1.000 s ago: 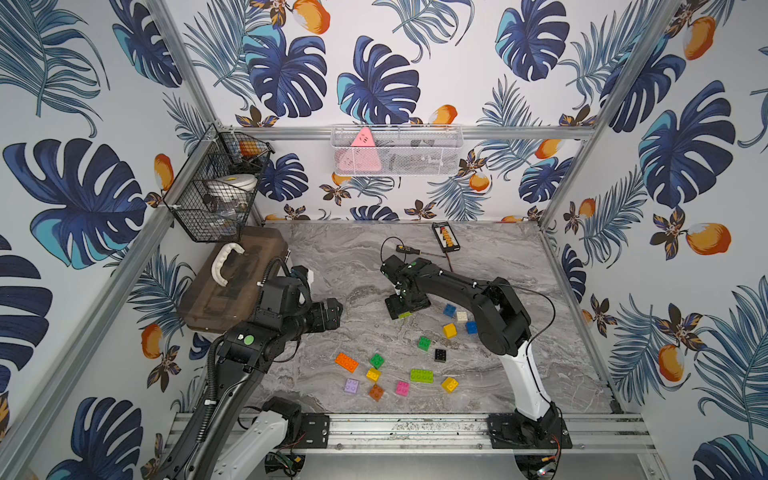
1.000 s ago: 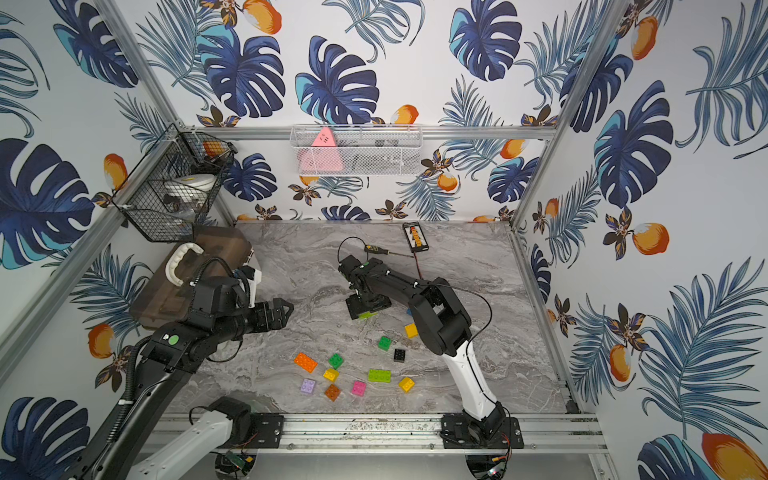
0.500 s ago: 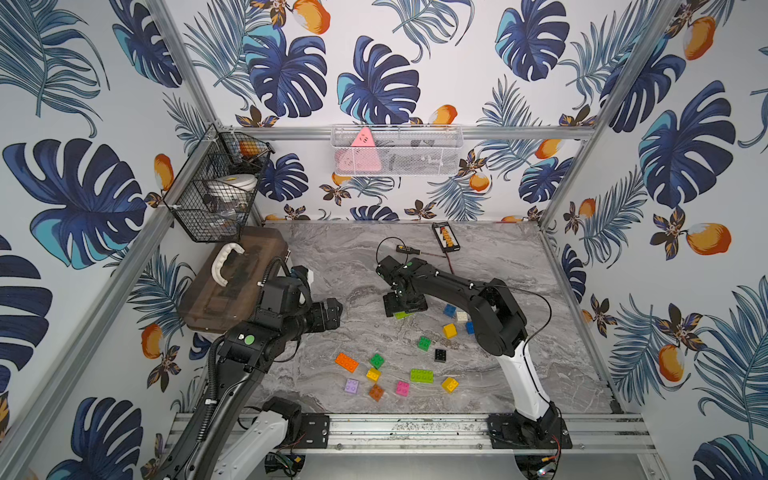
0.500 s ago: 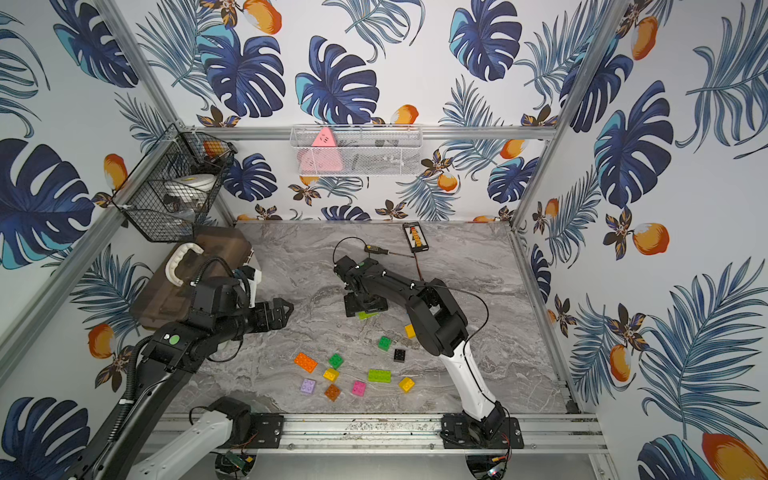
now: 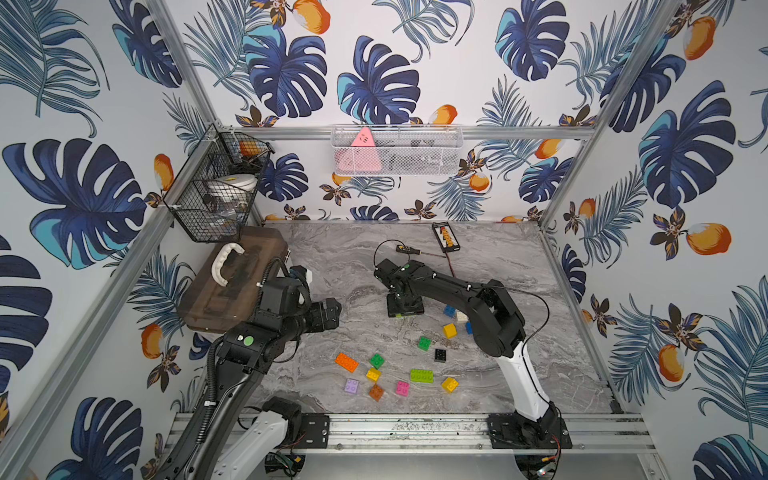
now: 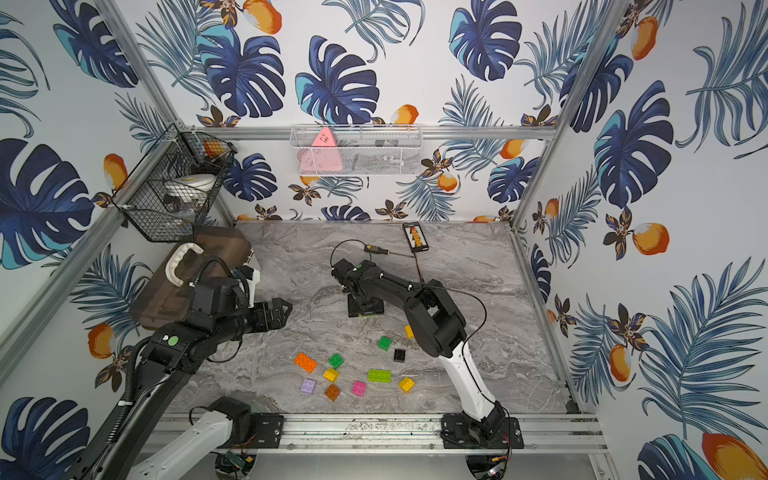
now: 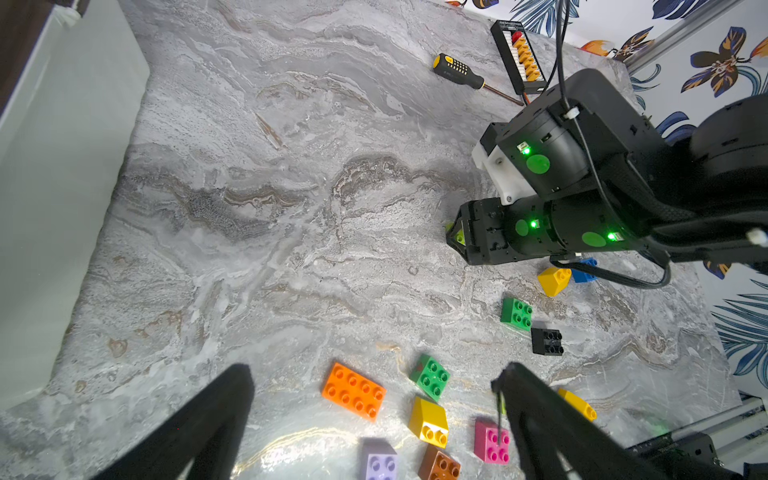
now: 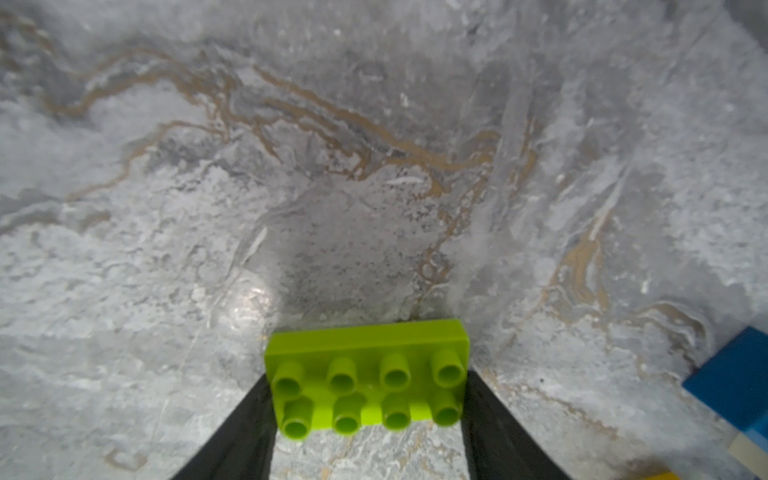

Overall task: Assemble the number 1 with lego
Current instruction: Adjust the lego brick at the center of the board, then pick up the lego brick from the center of the board.

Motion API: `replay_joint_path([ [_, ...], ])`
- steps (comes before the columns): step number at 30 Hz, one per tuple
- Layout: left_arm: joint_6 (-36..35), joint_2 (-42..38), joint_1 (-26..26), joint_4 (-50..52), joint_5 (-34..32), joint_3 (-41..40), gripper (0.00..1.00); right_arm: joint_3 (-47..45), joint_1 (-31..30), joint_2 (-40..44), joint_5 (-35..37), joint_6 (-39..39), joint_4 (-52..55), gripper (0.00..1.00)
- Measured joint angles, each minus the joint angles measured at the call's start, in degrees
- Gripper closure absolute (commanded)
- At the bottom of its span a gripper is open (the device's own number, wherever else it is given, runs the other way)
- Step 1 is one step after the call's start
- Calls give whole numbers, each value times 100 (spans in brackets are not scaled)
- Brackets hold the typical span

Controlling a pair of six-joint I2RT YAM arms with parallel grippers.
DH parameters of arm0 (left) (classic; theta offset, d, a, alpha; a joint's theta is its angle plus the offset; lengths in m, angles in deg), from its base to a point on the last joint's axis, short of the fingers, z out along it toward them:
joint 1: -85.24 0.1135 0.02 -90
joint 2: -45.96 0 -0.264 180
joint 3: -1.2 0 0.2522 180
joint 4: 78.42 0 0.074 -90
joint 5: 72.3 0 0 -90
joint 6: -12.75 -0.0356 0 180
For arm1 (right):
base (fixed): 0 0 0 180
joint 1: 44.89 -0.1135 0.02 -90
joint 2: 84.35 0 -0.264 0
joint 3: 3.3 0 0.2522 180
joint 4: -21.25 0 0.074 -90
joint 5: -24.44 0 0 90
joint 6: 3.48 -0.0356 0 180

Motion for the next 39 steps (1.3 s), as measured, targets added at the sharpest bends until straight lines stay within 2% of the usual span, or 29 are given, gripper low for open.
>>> replay_joint_path([
  [8,15,-120,-2,0,-20,-9,1,142,-291,-68,-44,-935,-11,42],
  [13,17,-195,-48,-2,-24,-28,1,503,-435,-293,68,-1390,20,38],
  [14,17,-210,-55,-2,-24,-28,1,540,-444,-315,94,-1445,37,35],
  [16,17,-229,-63,-2,-24,-28,1,555,-444,-323,125,-1563,55,22],
  [19,17,-221,-76,-2,-37,-28,1,503,-442,-306,129,-1639,50,9],
  [22,17,-210,-81,-2,-37,-28,1,481,-437,-223,125,-1703,61,0],
  [27,17,-190,-81,-2,-37,-28,1,551,-437,52,160,-1703,201,0],
  [29,17,-177,-81,-2,-37,-28,1,284,-413,402,192,-1703,184,3],
  [35,17,-157,-85,-4,-20,-28,1,-1200,-188,1945,192,-1899,107,6],
  [39,17,-144,-101,-4,-20,-28,1,-2009,-192,2559,136,-2210,83,14],
])
